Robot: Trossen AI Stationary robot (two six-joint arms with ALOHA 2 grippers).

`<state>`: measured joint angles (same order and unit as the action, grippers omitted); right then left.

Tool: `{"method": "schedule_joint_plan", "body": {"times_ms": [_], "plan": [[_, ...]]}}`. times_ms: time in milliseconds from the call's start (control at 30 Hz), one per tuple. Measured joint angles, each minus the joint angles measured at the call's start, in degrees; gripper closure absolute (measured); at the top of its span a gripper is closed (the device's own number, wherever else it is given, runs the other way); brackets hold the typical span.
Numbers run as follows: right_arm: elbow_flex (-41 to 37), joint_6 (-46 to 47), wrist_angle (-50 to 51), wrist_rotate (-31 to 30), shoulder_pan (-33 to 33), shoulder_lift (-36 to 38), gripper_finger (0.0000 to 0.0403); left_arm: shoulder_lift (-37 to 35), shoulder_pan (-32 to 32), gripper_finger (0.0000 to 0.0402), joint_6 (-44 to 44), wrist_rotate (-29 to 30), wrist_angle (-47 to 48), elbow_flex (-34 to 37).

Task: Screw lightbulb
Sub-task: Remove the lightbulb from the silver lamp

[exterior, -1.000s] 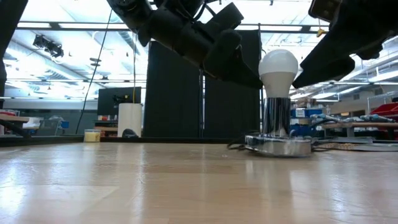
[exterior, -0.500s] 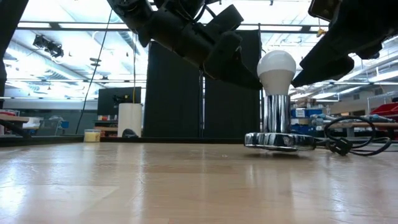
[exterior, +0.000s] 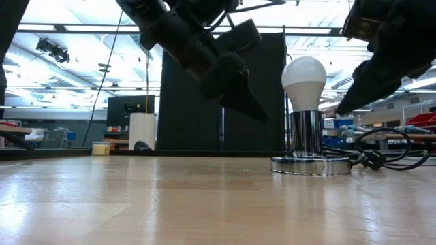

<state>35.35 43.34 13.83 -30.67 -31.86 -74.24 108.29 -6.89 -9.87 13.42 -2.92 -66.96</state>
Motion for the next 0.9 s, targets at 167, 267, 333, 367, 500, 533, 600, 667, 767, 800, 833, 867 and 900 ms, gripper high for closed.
{"method": "schedule_joint_plan", "body": {"times_ms": [167, 267, 333, 367, 500, 533, 600, 667, 767, 800, 833, 867, 900], "plan": [[0.0, 2.5, 1.6, 0.1, 0.4, -0.8, 0.0057, 0.5, -1.2, 0.0184, -0.2, -4.0, -1.4, 0.0], [0.0, 3.7, 0.6, 0.2, 1.5, -1.1, 0.0057, 2.8, -1.2, 0.0184, 1.3, -6.5, -5.3, 0.3], [0.0, 4.6, 0.5, 0.7, 2.2, -1.1, 0.0057, 5.2, -1.1, 0.0184, 2.0, -7.1, -8.2, 0.6], [0.0, 4.7, 0.5, 1.0, 2.4, -1.1, 0.0057, 6.3, -1.2, 0.0183, 2.4, -6.9, -9.4, 0.6], [0.0, 4.7, 0.4, 1.8, 2.5, -1.1, 0.0057, 9.3, -1.2, 0.0183, 4.5, -4.2, -16.7, 0.7], [0.0, 4.9, 0.5, 1.8, 2.5, -1.1, 0.0057, 9.8, -1.1, 0.0183, 5.0, -4.1, -18.4, 0.7], [0.0, 5.1, 0.6, 1.9, 2.5, -1.1, 0.0057, 10.7, -1.1, 0.0183, 5.5, -4.1, -21.7, 0.7], [0.0, 5.2, 0.7, 1.8, 2.5, -1.1, 0.0057, 11.4, -1.1, 0.0183, 5.6, -4.1, -24.0, 0.7], [0.0, 5.7, 1.2, 1.9, 2.5, -1.2, 0.0057, 11.7, -1.1, 0.0183, 5.0, -4.1, -26.0, 0.6], [0.0, 5.9, 1.4, 1.9, 2.5, -1.2, 0.0057, 11.8, -1.1, 0.0183, 4.8, -4.1, -26.1, 0.6], [0.0, 6.0, 1.6, 1.8, 2.5, -1.2, 0.0057, 11.9, -1.1, 0.0183, 4.7, -4.1, -26.1, 0.6], [0.0, 6.0, 1.7, 1.8, 2.5, -1.2, 0.0057, 12.5, -1.1, 0.0183, 4.7, -4.3, -27.0, 0.6], [0.0, 6.0, 1.8, 1.8, 2.6, -1.2, 0.0057, 13.1, -1.0, 0.0183, 4.7, -4.9, -28.6, 0.6]]}}
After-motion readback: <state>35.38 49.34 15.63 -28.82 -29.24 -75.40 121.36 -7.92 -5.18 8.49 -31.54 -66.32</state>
